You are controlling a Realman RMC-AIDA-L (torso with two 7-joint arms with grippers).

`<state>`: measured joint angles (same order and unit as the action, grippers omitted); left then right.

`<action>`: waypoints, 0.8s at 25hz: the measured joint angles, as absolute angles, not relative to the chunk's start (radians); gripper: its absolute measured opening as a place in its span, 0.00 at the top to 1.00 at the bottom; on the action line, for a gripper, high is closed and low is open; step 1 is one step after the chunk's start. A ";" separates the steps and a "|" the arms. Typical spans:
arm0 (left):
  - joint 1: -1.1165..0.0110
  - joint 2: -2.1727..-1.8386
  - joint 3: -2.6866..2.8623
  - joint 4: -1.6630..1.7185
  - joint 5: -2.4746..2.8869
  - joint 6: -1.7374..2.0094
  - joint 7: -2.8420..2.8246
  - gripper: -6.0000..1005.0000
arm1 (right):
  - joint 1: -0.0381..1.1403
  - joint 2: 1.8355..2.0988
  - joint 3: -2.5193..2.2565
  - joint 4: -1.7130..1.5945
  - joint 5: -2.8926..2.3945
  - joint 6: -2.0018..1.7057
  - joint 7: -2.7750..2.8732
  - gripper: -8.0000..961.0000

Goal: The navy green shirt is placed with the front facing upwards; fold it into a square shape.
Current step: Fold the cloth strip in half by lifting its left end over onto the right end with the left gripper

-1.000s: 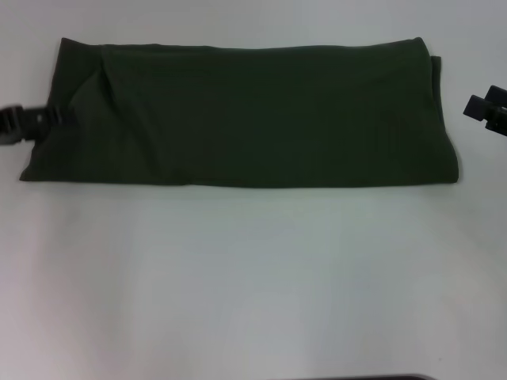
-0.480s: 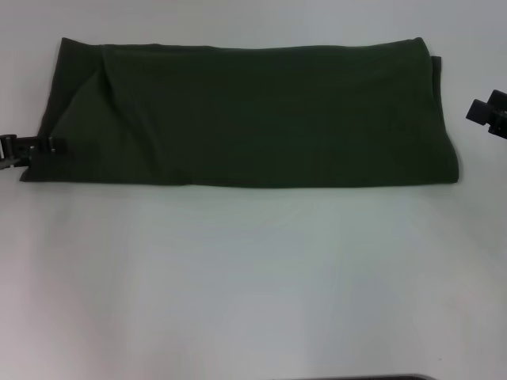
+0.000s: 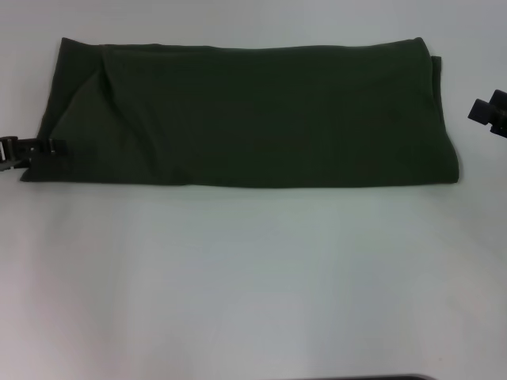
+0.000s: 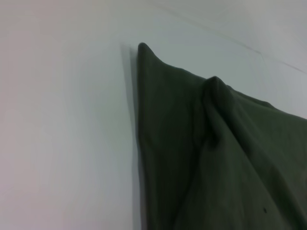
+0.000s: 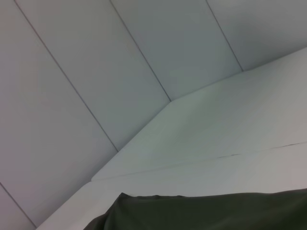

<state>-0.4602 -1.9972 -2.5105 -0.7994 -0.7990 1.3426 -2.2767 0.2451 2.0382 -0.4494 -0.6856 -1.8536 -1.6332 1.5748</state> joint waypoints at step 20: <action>-0.481 -2.008 -2.493 -0.782 -0.797 1.371 -2.282 0.12 | 0.247 2.037 -0.449 -0.686 -1.853 -1.644 1.575 0.08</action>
<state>-0.4807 -2.0077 -2.4927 -0.7823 -0.7972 1.3709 -2.2820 0.2470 2.0371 -0.4494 -0.6857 -1.8529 -1.6440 1.5754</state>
